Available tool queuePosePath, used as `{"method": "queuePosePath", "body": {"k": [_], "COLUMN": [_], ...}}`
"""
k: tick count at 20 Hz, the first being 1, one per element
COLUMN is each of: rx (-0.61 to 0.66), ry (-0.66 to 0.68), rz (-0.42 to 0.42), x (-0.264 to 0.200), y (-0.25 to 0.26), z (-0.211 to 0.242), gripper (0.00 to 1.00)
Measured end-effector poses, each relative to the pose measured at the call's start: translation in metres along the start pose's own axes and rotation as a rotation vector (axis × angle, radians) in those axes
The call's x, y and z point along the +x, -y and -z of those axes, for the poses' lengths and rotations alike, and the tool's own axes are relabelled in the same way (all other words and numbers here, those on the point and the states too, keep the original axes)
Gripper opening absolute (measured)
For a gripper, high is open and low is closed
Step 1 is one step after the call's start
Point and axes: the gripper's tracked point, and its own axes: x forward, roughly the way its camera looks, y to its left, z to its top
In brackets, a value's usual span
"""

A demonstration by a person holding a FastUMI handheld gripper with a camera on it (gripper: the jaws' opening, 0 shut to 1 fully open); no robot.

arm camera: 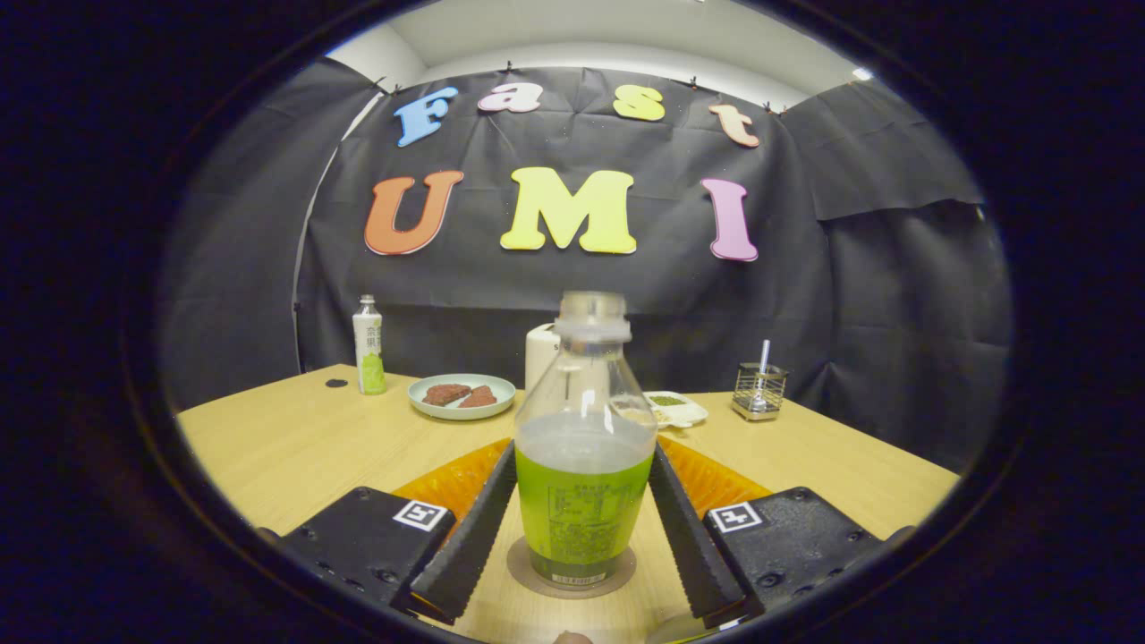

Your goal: Take the bottle from table, then pour the juice into the cup, finally place the bottle on the coaster

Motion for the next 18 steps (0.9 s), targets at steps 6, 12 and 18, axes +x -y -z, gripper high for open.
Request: {"method": "queuePosePath", "body": {"k": [6,12,18], "rx": [-0.013,0.003,-0.061], "ry": [0.001,0.034,0.06], "rz": [-0.009,0.019,0.04], "x": [-0.012,-0.039,-0.089], "y": [-0.001,0.004,0.013], "z": [-0.01,-0.06,-0.128], "gripper": [1.0,1.0,1.0]}}
